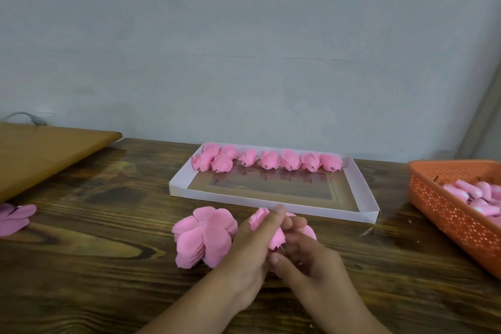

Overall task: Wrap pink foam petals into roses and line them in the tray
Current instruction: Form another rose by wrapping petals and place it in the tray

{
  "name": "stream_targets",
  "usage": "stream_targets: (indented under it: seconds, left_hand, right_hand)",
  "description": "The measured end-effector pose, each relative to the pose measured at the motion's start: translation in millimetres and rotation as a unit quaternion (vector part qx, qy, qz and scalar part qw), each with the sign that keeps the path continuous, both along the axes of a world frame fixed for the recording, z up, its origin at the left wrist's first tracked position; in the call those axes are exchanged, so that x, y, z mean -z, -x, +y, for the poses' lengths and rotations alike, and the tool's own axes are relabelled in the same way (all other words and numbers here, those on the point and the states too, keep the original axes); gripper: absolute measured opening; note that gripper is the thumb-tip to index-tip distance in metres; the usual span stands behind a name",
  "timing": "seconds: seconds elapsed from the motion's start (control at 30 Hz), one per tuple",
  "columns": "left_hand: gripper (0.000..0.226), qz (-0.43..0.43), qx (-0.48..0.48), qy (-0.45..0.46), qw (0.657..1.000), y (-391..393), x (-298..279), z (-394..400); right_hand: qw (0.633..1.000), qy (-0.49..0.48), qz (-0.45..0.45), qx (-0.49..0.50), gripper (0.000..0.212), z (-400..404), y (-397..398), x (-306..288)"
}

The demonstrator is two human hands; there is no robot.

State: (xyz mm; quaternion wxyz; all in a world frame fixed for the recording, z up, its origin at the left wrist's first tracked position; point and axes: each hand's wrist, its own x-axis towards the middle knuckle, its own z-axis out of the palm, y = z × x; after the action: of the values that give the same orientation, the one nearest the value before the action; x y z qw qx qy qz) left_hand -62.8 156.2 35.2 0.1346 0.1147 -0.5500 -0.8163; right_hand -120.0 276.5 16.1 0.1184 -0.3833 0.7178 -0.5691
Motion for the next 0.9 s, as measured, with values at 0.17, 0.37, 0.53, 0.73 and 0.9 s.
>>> stream_targets:
  seconds: [0.17,0.37,0.53,0.73,0.9]
  left_hand:
    - [0.033,0.003,0.006,0.007,1.000,-1,-2,5]
    - [0.041,-0.005,0.014,-0.034,0.999,-2,-4,4]
    - [0.042,-0.025,0.006,-0.088,0.996,-3,-9,-2]
    - [0.054,-0.022,0.007,-0.132,0.991,-3,-7,-6]
    - [0.058,-0.037,-0.025,-0.098,0.994,3,-3,-5]
  right_hand:
    - [0.965,-0.033,0.252,0.066,0.012,3,5,12]
    - [0.992,0.001,0.120,0.033,0.022,1,4,6]
    - [0.965,0.023,-0.245,-0.095,0.026,-2,-2,-7]
    - [0.852,0.055,-0.494,-0.165,0.019,-6,-11,-12]
    - [0.984,-0.113,0.133,0.029,0.022,3,-11,-2]
